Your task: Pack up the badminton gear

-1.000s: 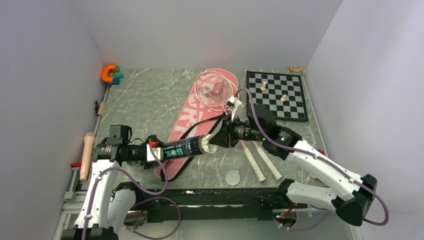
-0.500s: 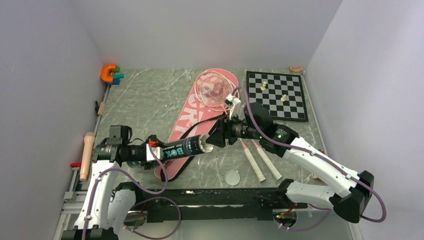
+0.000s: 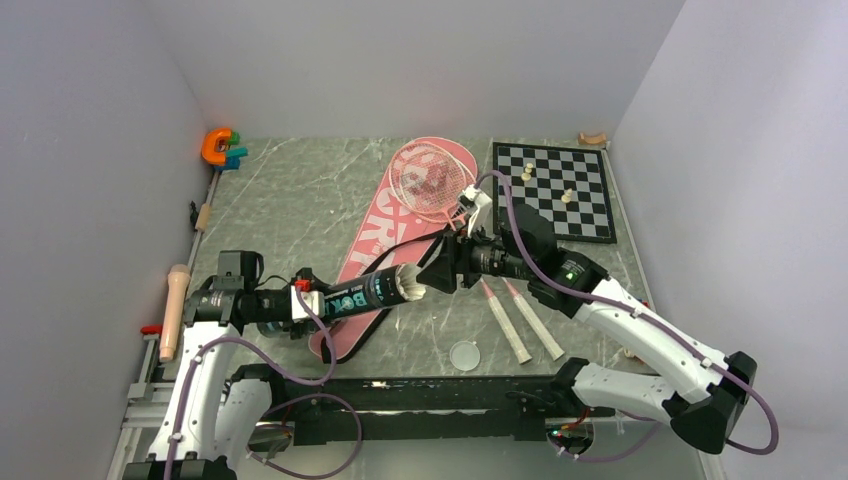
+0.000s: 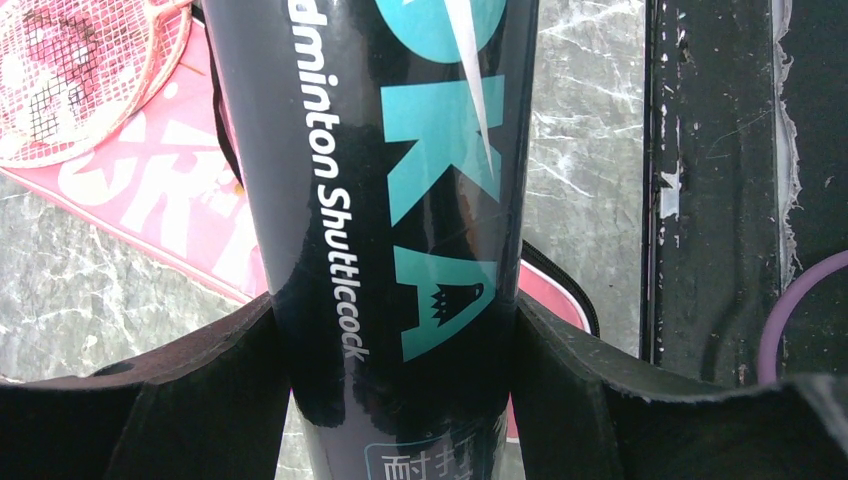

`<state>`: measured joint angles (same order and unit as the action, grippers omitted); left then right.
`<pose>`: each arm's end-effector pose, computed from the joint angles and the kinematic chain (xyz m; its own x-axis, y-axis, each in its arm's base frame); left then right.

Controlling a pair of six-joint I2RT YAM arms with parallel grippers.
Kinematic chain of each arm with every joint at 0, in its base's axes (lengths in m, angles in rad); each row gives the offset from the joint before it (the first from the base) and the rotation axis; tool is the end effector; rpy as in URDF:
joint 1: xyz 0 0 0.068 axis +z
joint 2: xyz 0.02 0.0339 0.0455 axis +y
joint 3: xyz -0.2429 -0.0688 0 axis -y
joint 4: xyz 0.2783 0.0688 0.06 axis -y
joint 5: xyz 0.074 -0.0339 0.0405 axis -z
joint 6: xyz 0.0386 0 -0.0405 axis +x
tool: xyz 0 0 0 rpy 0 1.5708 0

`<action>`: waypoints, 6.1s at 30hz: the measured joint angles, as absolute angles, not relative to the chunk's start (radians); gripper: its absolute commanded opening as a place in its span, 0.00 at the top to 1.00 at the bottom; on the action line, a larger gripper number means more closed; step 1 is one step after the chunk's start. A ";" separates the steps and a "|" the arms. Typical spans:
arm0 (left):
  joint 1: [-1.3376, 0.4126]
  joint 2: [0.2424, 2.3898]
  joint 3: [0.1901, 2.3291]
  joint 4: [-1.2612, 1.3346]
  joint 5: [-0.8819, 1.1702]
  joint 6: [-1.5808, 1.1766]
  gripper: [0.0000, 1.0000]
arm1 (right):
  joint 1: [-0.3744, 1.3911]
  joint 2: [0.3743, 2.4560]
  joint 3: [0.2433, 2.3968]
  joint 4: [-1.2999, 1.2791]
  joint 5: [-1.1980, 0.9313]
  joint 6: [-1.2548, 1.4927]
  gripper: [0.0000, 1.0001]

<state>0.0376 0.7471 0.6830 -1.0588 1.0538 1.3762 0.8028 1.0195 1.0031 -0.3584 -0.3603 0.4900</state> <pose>0.1648 -0.0274 0.2367 0.1767 0.4919 -0.8525 0.9529 0.1315 0.2734 0.1809 0.2069 0.3355 -0.6484 -0.0375 -0.7603 -0.6753 0.4893 0.5518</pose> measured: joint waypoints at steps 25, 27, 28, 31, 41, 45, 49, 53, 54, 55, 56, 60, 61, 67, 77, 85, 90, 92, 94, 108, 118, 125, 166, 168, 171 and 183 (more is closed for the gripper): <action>0.038 0.744 0.696 -1.047 1.089 1.315 0.83 | 0.876 1.152 0.999 -0.278 -0.289 0.535 0.25; 0.038 0.743 0.694 -1.036 1.089 1.310 0.83 | 0.863 1.134 1.001 -0.292 -0.288 0.535 0.22; 0.038 0.743 0.689 -1.023 1.089 1.296 0.83 | 0.849 1.116 1.005 -0.307 -0.287 0.535 0.21; 0.038 0.742 0.664 -0.979 1.082 1.250 0.83 | 0.795 1.051 1.036 -0.355 -0.273 0.533 0.18; 0.038 0.774 0.638 -0.894 0.999 1.119 0.84 | 0.715 0.879 1.018 -0.531 -0.118 0.519 0.27; 0.038 0.780 0.638 -0.876 0.956 1.097 0.84 | 0.722 0.918 0.831 -0.559 -0.087 0.561 0.30; 0.038 0.774 0.638 -0.871 0.932 1.095 0.84 | 0.816 0.978 0.692 -0.610 -0.059 0.629 0.30; 0.038 0.774 0.638 -0.871 0.917 1.096 0.84 | 0.925 1.006 0.683 -0.593 -0.040 0.688 0.32; 0.038 0.774 0.638 -0.869 0.915 1.096 0.85 | 0.941 1.011 0.682 -0.583 -0.035 0.698 0.32; 0.038 0.775 0.638 -0.865 0.911 1.096 0.85 | 0.960 1.018 0.677 -0.565 -0.032 0.711 0.33; 0.038 0.775 0.638 -0.860 0.906 1.097 0.85 | 0.977 1.028 0.669 -0.550 -0.030 0.722 0.34; 0.038 0.785 0.638 -0.836 0.881 1.097 0.85 | 1.042 1.090 0.642 -0.513 0.003 0.754 0.38; 0.038 0.790 0.638 -0.830 0.876 1.097 0.85 | 1.059 1.112 0.641 -0.512 0.017 0.760 0.39; 0.042 0.841 0.638 -0.792 0.837 1.095 0.86 | 1.161 1.275 0.651 -0.498 0.117 0.785 0.47; 0.052 0.854 0.641 -0.788 0.829 1.097 0.85 | 1.217 1.386 0.679 -0.476 0.214 0.824 0.73; 0.052 0.841 0.641 -0.789 0.831 1.098 0.85 | 1.225 1.403 0.687 -0.469 0.244 0.840 1.00; 0.052 0.841 0.641 -0.790 0.834 1.098 0.85 | 1.225 1.388 0.704 -0.514 0.272 0.831 1.00; 0.052 0.841 0.641 -0.791 0.840 1.103 0.85 | 1.219 1.339 0.735 -0.562 0.287 0.810 1.00; 0.052 0.841 0.641 -0.793 0.845 1.108 0.85 | 1.201 1.243 0.786 -0.596 0.286 0.774 1.00; 0.052 0.858 0.735 -1.097 0.994 1.433 0.87 | 0.973 0.935 1.086 -0.477 -0.064 0.482 1.00; 0.052 0.861 0.738 -1.187 1.034 1.525 0.87 | 0.972 0.935 1.044 -0.334 -0.307 0.463 1.00; 0.052 0.846 0.738 -1.180 1.050 1.520 0.87 | 0.972 0.950 1.000 -0.267 -0.384 0.475 1.00; 0.057 0.827 0.738 -1.208 1.065 1.541 0.87 | 0.844 0.984 0.864 0.013 -0.707 0.615 0.49; 0.057 0.827 0.738 -1.210 1.065 1.541 0.87 | 0.840 0.983 0.864 0.017 -0.713 0.619 0.49; 0.057 0.827 0.738 -1.215 1.069 1.541 0.87 | 0.827 0.978 0.864 0.016 -0.716 0.621 0.54; 0.057 0.820 0.738 -1.224 1.085 1.539 0.87 | 0.735 0.942 0.887 -0.054 -0.688 0.603 1.00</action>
